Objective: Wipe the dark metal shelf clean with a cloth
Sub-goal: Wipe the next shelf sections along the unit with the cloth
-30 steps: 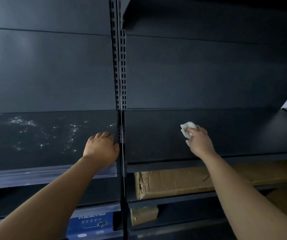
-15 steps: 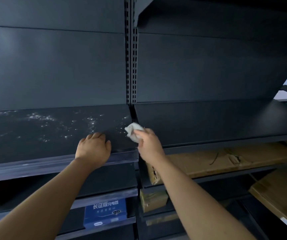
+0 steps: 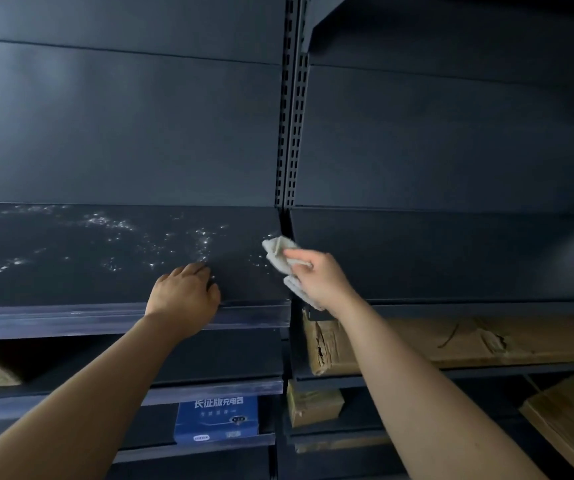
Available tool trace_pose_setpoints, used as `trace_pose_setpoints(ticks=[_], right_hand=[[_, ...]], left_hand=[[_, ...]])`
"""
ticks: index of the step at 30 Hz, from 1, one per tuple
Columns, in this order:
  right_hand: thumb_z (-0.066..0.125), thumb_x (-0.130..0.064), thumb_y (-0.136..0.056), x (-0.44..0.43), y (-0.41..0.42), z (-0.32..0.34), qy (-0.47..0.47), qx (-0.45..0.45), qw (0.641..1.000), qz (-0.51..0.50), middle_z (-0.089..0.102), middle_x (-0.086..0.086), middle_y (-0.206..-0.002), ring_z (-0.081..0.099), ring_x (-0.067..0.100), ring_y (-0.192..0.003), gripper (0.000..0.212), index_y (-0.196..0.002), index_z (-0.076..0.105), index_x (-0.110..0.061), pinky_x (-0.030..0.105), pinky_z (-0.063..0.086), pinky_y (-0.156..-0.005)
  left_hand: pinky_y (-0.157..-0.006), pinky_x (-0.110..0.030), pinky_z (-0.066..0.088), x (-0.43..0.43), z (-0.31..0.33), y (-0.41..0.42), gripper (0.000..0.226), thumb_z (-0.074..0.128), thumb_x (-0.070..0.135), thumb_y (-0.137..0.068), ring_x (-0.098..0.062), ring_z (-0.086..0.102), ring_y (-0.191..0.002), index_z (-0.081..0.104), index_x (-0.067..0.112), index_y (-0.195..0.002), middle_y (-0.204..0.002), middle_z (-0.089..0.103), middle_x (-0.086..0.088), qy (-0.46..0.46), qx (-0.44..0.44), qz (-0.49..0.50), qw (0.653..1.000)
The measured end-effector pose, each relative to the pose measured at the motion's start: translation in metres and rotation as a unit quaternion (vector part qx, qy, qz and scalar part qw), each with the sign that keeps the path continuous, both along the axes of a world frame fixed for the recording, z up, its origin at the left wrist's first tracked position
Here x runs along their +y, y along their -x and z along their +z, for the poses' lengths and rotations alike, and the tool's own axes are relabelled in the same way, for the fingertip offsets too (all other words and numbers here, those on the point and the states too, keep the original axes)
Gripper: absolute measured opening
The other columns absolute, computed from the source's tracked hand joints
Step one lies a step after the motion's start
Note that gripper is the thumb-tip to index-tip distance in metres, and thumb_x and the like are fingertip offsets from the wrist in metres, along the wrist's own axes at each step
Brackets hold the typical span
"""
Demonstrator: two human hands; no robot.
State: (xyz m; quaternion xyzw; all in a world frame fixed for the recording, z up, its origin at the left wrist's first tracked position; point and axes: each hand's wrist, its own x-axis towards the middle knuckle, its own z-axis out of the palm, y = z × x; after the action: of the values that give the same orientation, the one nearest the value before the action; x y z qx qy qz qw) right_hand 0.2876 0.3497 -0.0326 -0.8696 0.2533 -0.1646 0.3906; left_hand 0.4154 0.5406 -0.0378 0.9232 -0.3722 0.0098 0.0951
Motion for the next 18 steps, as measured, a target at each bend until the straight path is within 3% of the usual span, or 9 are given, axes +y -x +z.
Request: trace_pose_setpoints(ticks=[4,9,13,18], right_hand=[[0.054,-0.007,-0.084,-0.035,0.029,-0.005,0.111,0.011,0.983,-0.147,0.055,0.009,-0.123,0.057,0.025,-0.101,0.046,-0.126,0.057,-0.025,0.026,0.040,-0.076],[0.051,-0.016,-0.083,-0.035,0.071,-0.038,0.245,-0.051,0.943,-0.217,0.062,0.007,-0.108,0.058,0.026,-0.094,0.041,-0.125,0.052,-0.017,0.036,0.050,-0.074],[0.042,-0.026,-0.078,-0.003,0.069,-0.053,0.249,-0.092,0.940,-0.215,0.058,0.001,-0.098,0.054,0.018,-0.087,0.040,-0.116,0.052,-0.017,0.037,0.053,-0.072],[0.052,-0.011,-0.078,0.055,0.033,-0.061,0.220,-0.132,0.955,-0.149,0.055,0.001,-0.109,0.048,0.015,-0.098,0.046,-0.123,0.048,-0.017,0.030,0.043,-0.089]], left_hand=[[-0.098,-0.035,0.038,-0.001,-0.007,-0.001,0.043,0.036,0.032,-0.093,-0.024,0.050,-0.119,0.057,0.011,-0.125,-0.137,0.052,-0.002,0.003,-0.024,0.005,1.000],[-0.091,-0.039,0.041,-0.005,-0.014,-0.001,0.059,0.026,0.038,-0.079,-0.028,0.054,-0.111,0.062,0.008,-0.116,-0.127,0.059,-0.006,0.025,-0.044,0.013,0.999],[-0.092,-0.040,0.041,-0.005,-0.015,-0.001,0.060,0.027,0.038,-0.078,-0.030,0.054,-0.113,0.061,0.008,-0.118,-0.127,0.059,-0.008,0.028,-0.046,0.014,0.998],[-0.094,-0.038,0.039,-0.002,-0.015,-0.006,0.044,0.036,0.034,-0.091,-0.028,0.052,-0.114,0.060,0.009,-0.118,-0.128,0.057,-0.007,0.014,-0.039,-0.003,0.999]])
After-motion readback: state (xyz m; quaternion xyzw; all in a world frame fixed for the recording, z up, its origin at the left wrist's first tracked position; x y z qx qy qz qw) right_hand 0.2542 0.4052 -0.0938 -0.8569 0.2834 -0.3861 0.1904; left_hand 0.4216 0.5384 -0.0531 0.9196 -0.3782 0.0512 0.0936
